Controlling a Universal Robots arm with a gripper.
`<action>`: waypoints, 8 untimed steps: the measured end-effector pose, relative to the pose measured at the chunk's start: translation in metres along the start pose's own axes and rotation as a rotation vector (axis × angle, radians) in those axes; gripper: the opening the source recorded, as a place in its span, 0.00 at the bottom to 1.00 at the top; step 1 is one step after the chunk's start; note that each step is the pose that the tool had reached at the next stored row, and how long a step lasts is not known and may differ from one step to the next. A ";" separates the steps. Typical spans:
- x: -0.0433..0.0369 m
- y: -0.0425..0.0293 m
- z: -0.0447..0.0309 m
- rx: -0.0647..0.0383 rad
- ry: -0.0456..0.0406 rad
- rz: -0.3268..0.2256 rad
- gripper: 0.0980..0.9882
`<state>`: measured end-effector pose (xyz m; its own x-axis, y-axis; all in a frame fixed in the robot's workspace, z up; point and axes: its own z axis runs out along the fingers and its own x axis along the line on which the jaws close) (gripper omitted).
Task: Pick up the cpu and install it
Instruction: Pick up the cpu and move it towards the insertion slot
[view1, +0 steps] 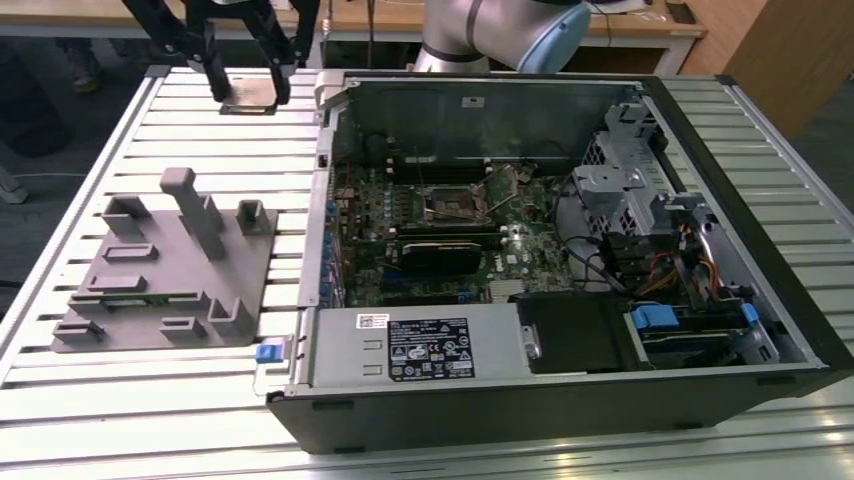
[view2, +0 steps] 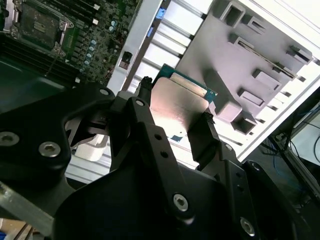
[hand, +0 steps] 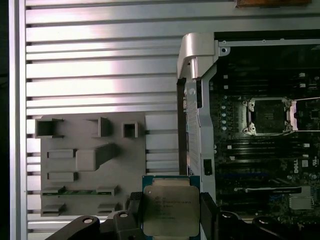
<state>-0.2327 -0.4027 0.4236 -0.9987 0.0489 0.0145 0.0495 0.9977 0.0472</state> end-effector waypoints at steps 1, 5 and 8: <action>-0.0027 0.0001 0.0000 0.000 0.0002 0.000 0.50; -0.0113 0.0006 0.0000 0.000 0.0007 0.000 0.50; -0.0177 0.0009 0.0001 0.000 0.0014 0.000 0.50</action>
<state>-0.2150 -0.4027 0.4233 -0.9987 0.0489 0.0158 0.0496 0.9977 0.0471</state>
